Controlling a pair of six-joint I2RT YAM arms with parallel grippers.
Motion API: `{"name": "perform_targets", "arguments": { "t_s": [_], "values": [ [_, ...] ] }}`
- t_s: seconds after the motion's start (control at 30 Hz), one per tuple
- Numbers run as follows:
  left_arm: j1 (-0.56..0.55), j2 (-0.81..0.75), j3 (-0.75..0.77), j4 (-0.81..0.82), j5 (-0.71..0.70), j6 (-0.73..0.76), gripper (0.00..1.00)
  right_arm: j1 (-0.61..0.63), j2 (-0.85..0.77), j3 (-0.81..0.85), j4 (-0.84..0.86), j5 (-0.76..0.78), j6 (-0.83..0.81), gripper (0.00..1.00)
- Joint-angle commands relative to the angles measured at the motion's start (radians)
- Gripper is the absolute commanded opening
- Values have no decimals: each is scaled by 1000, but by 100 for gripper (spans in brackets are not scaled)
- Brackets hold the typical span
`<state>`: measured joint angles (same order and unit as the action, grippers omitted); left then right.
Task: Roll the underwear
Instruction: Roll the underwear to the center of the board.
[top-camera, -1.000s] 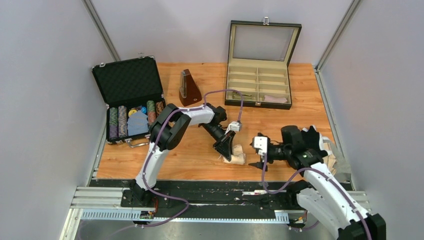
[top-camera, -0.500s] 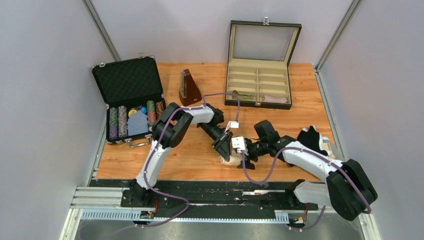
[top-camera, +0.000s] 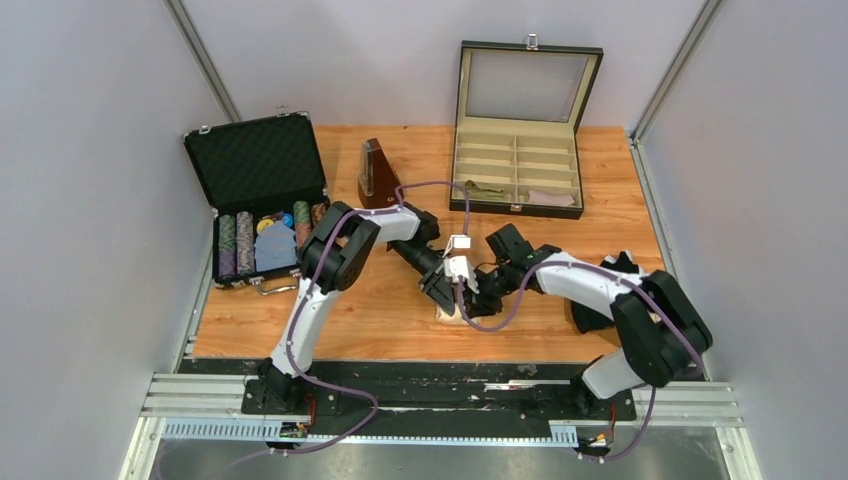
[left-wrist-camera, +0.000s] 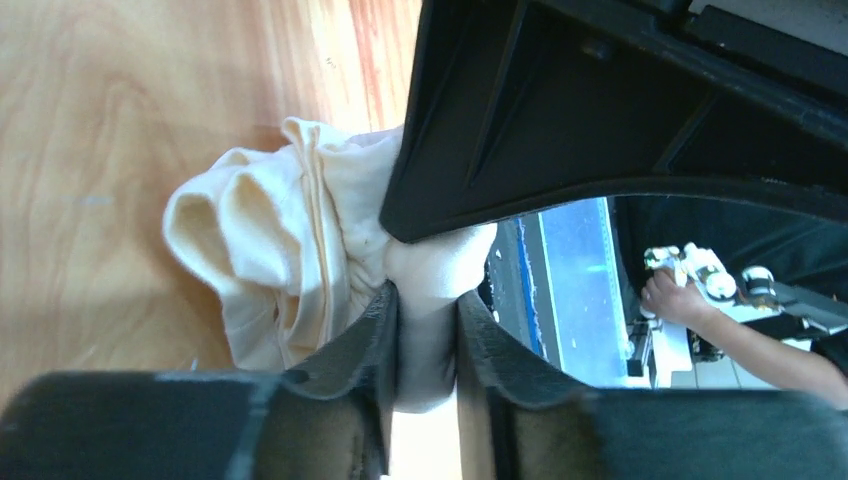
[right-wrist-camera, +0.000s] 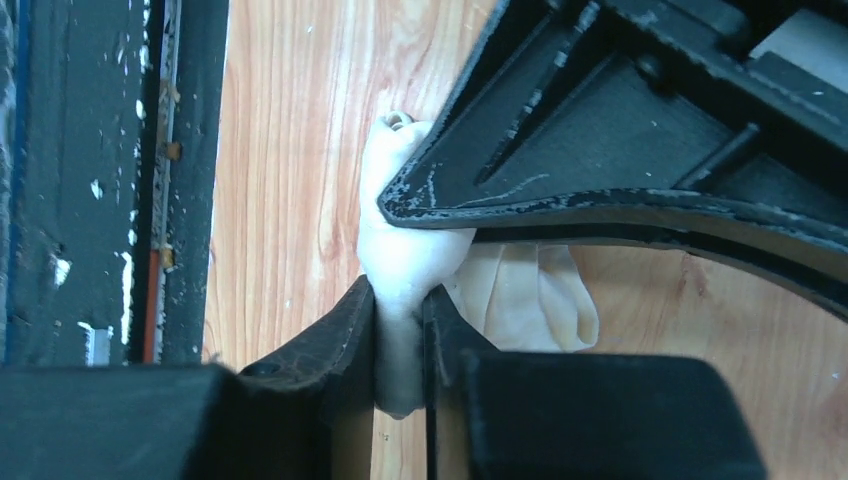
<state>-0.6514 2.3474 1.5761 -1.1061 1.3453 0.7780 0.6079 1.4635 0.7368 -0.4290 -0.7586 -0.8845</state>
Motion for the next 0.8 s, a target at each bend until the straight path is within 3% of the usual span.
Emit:
{"name": "perform_targets", "arguments": {
  "t_s": [0.0, 0.07, 0.1, 0.17, 0.27, 0.37, 0.4, 0.47, 0.53, 0.67, 0.77],
  "values": [
    [59, -87, -53, 112, -133, -91, 38, -13, 124, 136, -180, -28, 48, 8],
    [99, -193, -149, 277, -213, -230, 65, -36, 164, 167, -224, -58, 61, 6],
    [117, -285, -230, 348, -243, -278, 91, -46, 178, 177, -232, -69, 67, 5],
    [183, -416, -335, 529, -316, -415, 99, -61, 221, 209, -266, -94, 73, 5],
    [268, -636, -454, 721, -458, -535, 100, -88, 318, 285, -333, -126, 93, 5],
    [254, -822, -608, 857, -673, -537, 100, -127, 418, 355, -387, -151, 129, 5],
    [198, -893, -626, 861, -910, -503, 100, -132, 467, 395, -411, -142, 146, 5],
    [75, -936, -646, 848, -1180, -394, 100, -139, 545, 464, -470, -122, 167, 5],
    [-2, -970, -680, 870, -1282, -304, 100, -150, 603, 515, -500, -115, 200, 5],
    [-124, -1029, -809, 1008, -1291, -124, 100, -164, 715, 605, -562, -105, 266, 5],
    [-216, -1078, -1024, 1264, -1228, 113, 100, -173, 784, 659, -595, -114, 308, 4]
  ]
}}
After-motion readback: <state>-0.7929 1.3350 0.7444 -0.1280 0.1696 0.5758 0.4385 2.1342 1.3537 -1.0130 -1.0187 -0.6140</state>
